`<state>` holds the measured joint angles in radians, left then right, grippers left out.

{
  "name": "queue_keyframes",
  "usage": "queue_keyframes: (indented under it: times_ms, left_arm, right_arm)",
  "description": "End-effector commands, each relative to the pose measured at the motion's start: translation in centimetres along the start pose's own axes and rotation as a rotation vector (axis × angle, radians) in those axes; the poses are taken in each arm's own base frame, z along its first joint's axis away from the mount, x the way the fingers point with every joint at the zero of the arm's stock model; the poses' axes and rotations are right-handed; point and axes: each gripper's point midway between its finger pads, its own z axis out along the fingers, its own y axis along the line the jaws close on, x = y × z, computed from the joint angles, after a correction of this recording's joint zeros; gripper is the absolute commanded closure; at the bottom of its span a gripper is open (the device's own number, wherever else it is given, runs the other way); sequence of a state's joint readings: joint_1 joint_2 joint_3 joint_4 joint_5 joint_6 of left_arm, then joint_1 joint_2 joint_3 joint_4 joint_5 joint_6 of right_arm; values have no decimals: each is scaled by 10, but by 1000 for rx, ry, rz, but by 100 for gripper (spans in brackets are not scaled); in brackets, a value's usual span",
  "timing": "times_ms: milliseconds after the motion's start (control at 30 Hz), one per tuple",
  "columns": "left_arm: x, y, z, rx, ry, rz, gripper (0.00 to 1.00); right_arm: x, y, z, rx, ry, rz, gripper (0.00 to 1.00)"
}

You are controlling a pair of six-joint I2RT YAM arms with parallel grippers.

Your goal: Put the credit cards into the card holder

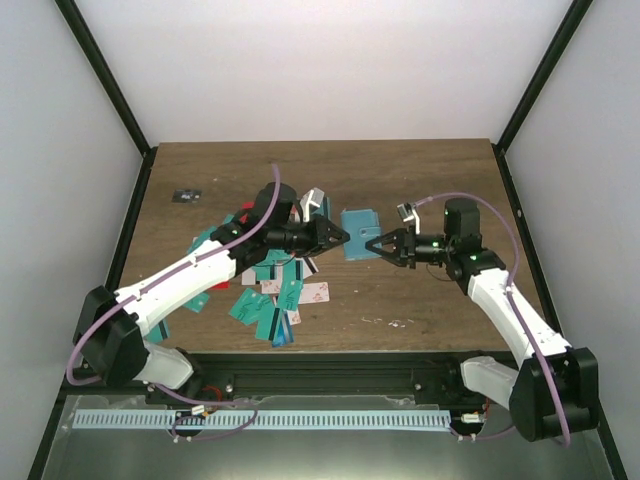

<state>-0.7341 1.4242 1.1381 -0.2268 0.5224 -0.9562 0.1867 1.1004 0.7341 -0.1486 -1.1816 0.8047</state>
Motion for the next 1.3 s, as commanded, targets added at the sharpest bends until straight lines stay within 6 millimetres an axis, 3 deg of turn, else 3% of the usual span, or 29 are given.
queue_keyframes:
  times_ms: [0,167,267,367,500,700,967,1267]
  left_arm:
    - [2,-4,-5,9,-14,25,77]
    - [-2,0,-18,-42,-45,76,36]
    - [-8,3,-32,-50,-62,114,22]
    - [-15,1,-51,-17,-95,136,16]
    - [-19,-16,-76,119,-125,178,15]
    - [-12,-47,-92,327,-130,254,15]
    - [-7,-66,-88,493,-94,259,18]
    - [3,-79,-67,565,-29,269,34]
  right_arm:
    - [11,8,1,-29,34,-16,99]
    - [10,16,0,-41,35,-29,99]
    - [10,25,-1,-64,43,-44,99]
    - [10,35,-3,-90,51,-67,99]
    - [11,51,-6,-139,67,-105,99]
    - [10,76,-10,-209,80,-181,99]
    - [10,98,-13,-257,89,-231,99]
    - [13,114,-14,-288,108,-269,99]
